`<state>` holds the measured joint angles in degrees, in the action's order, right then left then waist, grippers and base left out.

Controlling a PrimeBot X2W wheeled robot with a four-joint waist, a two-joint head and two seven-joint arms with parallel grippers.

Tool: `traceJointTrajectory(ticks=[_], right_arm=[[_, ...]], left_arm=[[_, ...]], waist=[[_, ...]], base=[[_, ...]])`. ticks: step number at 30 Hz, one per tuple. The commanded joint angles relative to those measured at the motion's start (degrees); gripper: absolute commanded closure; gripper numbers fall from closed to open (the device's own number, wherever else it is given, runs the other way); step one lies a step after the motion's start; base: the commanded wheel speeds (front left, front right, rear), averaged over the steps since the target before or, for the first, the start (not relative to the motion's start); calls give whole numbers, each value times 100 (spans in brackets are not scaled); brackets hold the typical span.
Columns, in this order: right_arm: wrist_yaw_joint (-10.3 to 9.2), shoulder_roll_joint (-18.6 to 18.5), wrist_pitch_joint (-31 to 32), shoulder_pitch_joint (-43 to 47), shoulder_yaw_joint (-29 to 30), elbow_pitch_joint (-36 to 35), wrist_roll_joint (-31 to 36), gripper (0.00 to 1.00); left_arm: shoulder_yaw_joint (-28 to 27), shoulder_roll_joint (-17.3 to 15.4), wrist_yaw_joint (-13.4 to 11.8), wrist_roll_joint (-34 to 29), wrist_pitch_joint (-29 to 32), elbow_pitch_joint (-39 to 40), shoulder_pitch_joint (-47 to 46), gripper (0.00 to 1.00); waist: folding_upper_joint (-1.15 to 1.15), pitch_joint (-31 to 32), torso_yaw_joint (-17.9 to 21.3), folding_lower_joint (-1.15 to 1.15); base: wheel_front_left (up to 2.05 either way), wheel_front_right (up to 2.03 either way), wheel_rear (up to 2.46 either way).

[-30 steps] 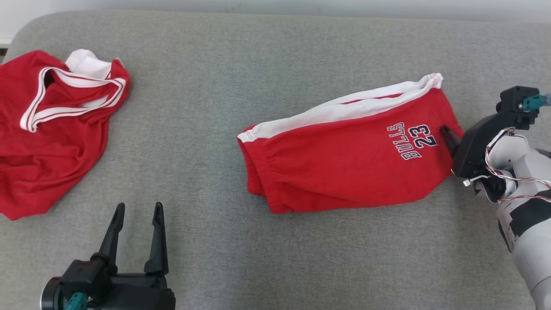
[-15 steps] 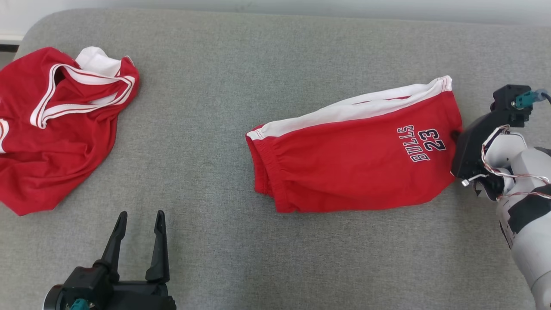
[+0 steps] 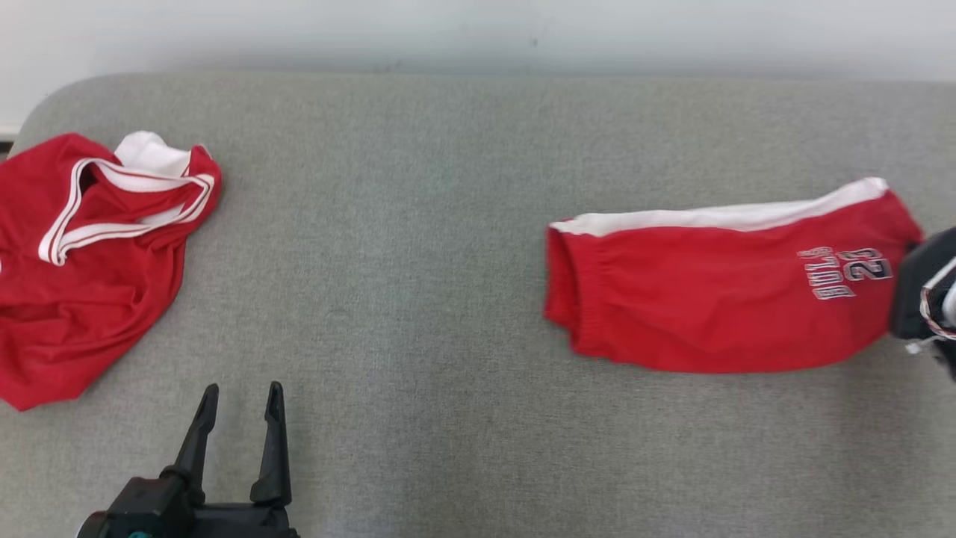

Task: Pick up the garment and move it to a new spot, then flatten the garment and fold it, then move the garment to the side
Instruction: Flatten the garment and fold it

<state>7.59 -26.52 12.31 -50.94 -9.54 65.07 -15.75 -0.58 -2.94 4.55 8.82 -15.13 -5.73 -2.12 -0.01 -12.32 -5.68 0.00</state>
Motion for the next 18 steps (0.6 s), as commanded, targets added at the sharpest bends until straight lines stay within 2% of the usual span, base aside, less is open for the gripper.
traceJointTrajectory(ticks=[1,3,6,11,18], right_arm=[[-19,-57,-43,62,15,-28,66,100],[-18,-108,-144,62,4,-106,302,100],[-18,2,-176,60,-117,-333,607,100],[-18,511,-11,194,-339,-965,669,100],[-18,1168,557,445,-896,-1769,521,100]], left_arm=[[1,5,-9,9,-3,-7,46,0],[25,4,-31,35,-3,-12,82,0],[58,5,-52,84,-3,-30,142,0],[125,4,-104,130,-3,-68,197,0],[190,3,-94,144,-3,-74,183,0]], waist=[[1,127,87,0],[1,204,116,0],[1,316,159,0],[1,493,187,0],[1,555,122,0]], base=[[0,0,0],[0,0,0],[0,0,0],[0,0,0],[0,0,0]])
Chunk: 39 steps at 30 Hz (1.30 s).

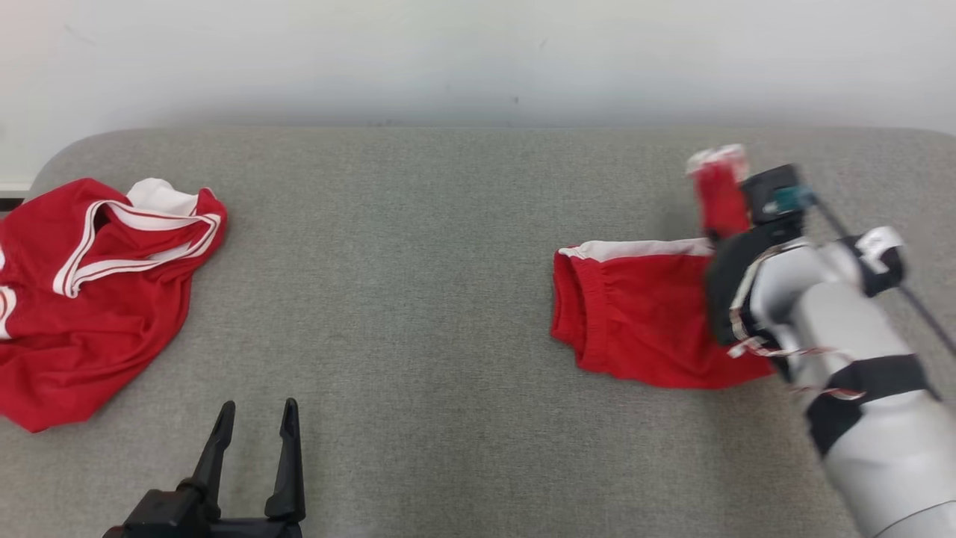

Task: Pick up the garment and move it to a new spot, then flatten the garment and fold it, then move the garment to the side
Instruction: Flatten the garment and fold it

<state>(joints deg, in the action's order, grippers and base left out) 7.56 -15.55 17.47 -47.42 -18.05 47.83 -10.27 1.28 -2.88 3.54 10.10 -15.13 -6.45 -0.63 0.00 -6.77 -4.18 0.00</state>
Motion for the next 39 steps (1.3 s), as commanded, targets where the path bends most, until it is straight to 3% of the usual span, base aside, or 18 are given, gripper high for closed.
traceJointTrajectory(ticks=[1,12,21,22,23,24,25,26,27,33,39], right_arm=[[-16,140,139,135,-122,-107,-60,100],[-16,671,478,428,-643,-447,-105,100],[-16,736,689,726,-950,-551,-184,100],[-16,731,723,772,-972,-577,-220,72],[-16,745,762,833,-997,-609,-267,60],[-16,756,773,887,-1017,-662,-311,38],[-16,756,773,887,-1017,-662,-311,38],[-15,773,792,937,-1044,-722,-375,7],[-16,790,770,990,-1041,-801,-472,0],[-16,873,132,1268,-557,-1690,-1439,0],[-15,428,-342,1525,245,-1767,-974,0]], left_arm=[[17,-3,15,15,-3,-3,27,0],[66,0,19,47,-3,-51,-111,0],[41,-1,-17,62,-3,-79,-35,0],[37,-1,-22,56,-3,-77,-25,0],[28,-1,-24,57,-3,-78,-15,0],[23,-1,-22,57,-3,-79,0,0],[23,-1,-22,57,-3,-79,0,0],[9,-1,-28,58,-3,-81,16,0],[9,-1,-33,67,-2,-80,32,0],[13,-2,-53,94,-3,-68,122,0],[29,-2,-22,82,-3,-84,149,0]], waist=[[0,-1,-54,0],[0,-30,-336,0],[0,31,-305,0],[0,47,-287,0],[0,68,-265,0],[0,85,-242,0],[0,85,-242,0],[0,104,-210,0],[0,117,-182,0],[0,206,-4,0],[0,271,26,0]], base=[[0,0,0],[0,0,0],[0,0,0],[0,0,0],[0,0,0],[0,0,0],[0,0,0],[0,0,0],[0,0,0],[0,0,0],[0,0,0]])
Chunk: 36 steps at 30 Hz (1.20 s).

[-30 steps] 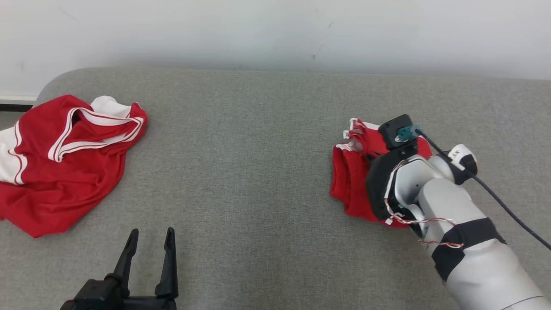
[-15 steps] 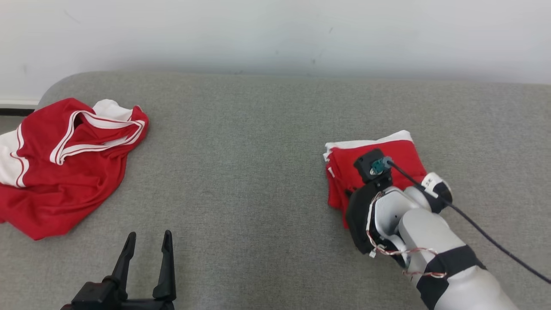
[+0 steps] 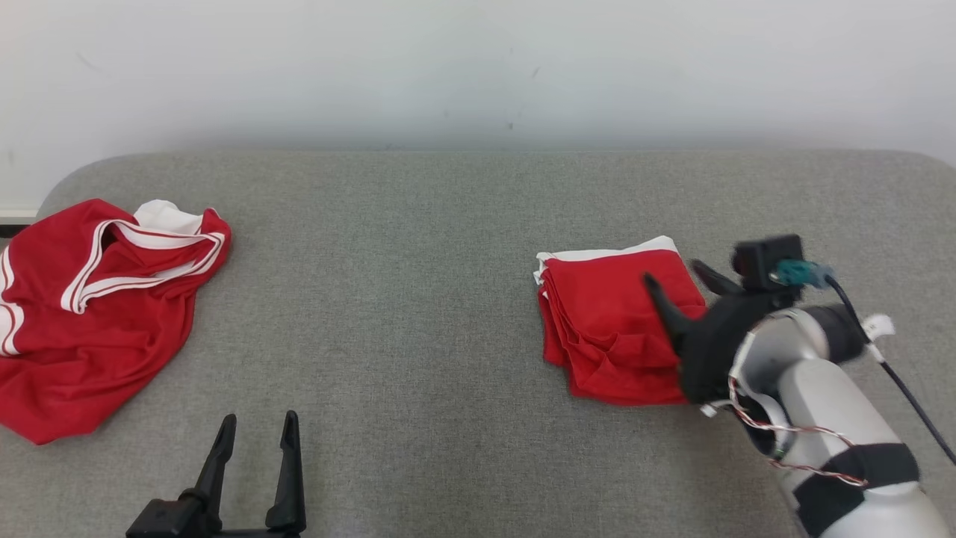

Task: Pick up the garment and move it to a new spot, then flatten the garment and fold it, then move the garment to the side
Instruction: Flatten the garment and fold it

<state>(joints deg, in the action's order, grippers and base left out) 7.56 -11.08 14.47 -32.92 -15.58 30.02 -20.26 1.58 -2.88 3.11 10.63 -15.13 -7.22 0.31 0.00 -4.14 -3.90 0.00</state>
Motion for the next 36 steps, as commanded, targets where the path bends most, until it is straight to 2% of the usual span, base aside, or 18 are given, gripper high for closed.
traceJointTrajectory(ticks=[1,2,8,13,20,21,24,27,31,32,33,34,36], right_arm=[[-15,-101,-85,99,115,99,234,45],[-15,-157,-121,131,188,202,453,100],[-15,55,-314,350,229,750,1278,100],[-15,452,-400,400,-273,975,1329,100],[-15,766,-546,506,-1259,1143,812,100],[-15,766,-546,506,-1259,1143,812,100],[-15,810,-592,585,-1751,914,98,100],[-15,817,-852,660,-1783,600,-302,100],[-15,813,-1310,791,-1466,290,-380,100],[-15,812,-1461,837,-1330,206,-320,69],[-15,812,-1613,891,-1180,117,-247,31],[-15,810,-1746,959,-1015,43,-150,0],[-15,809,-1983,1116,-659,-153,40,0]], left_arm=[[6,-1,26,26,-2,-13,55,0],[15,-1,31,24,-3,-17,55,0],[69,-2,27,30,-3,17,56,0],[11,-3,32,38,-3,-2,4,0],[-55,-2,41,35,-3,-53,-40,0],[-55,-2,41,35,-3,-53,-40,0],[-58,-2,18,33,-3,-60,-29,0],[-86,-2,-2,29,-3,-53,45,0],[-152,-3,-53,38,-2,-34,113,0],[-172,-3,-65,48,-2,-28,128,0],[-195,-1,-84,51,-3,-31,139,0],[-228,-2,-100,53,-3,-35,142,0],[-307,-3,-96,62,-3,-45,139,0]], waist=[[0,14,-9,0],[0,17,-18,0],[0,-20,-61,0],[0,-66,-72,0],[0,-34,-55,0],[0,-34,-55,0],[0,27,-31,0],[0,105,22,0],[0,208,101,0],[0,237,135,0],[0,275,173,0],[0,315,219,0],[0,376,309,0]], base=[[0,0,0],[0,0,0],[0,0,0],[0,0,0],[0,0,0],[0,0,0],[0,0,0],[0,0,0],[0,0,0],[0,0,0],[0,0,0],[0,0,0],[0,0,0]])
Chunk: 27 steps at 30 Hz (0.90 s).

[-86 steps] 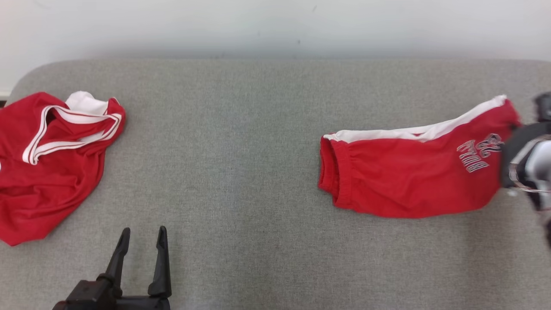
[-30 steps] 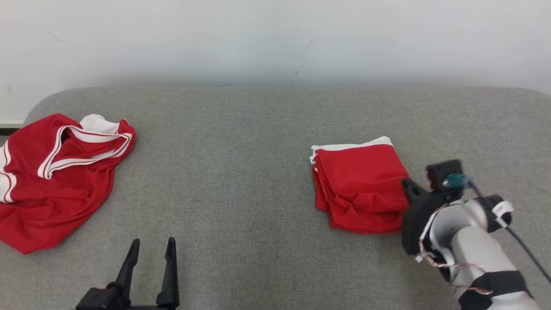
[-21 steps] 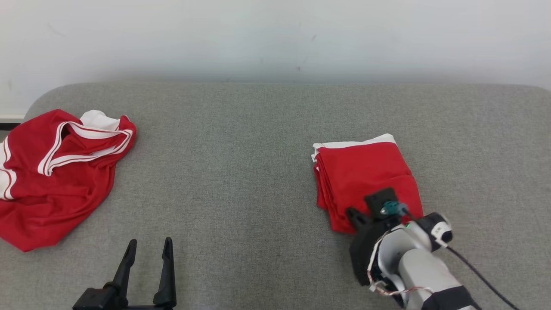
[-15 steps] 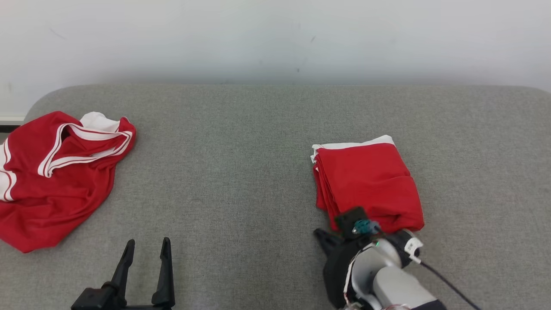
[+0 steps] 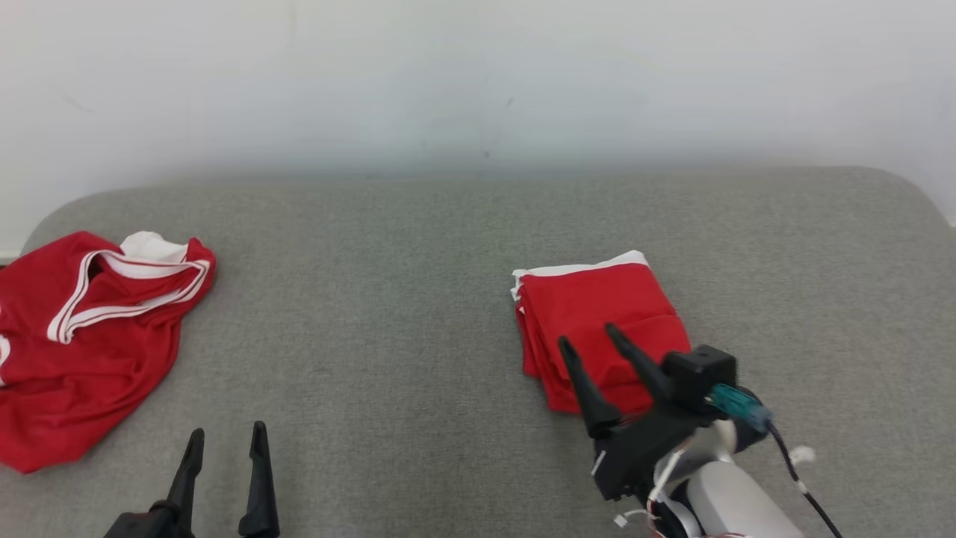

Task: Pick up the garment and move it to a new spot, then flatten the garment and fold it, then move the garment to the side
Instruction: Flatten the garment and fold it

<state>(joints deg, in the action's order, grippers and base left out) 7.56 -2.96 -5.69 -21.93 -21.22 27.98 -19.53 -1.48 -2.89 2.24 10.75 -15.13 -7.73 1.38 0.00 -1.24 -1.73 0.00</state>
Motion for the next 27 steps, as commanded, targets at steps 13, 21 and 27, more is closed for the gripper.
traceJointTrajectory(ticks=[13,21,27], right_arm=[[-15,-335,-437,884,1437,-845,748,0],[-15,-595,-555,1040,1449,-581,240,0],[-15,-777,-667,1119,1304,-308,351,0]], left_arm=[[-75,-1,-61,84,-3,-106,-288,0],[-50,-1,-54,129,-2,-325,-366,0],[-86,-1,-51,67,-3,-440,-244,0]], waist=[[0,251,521,0],[0,342,651,0],[0,413,673,0]], base=[[0,0,0],[0,0,0],[0,0,0]])
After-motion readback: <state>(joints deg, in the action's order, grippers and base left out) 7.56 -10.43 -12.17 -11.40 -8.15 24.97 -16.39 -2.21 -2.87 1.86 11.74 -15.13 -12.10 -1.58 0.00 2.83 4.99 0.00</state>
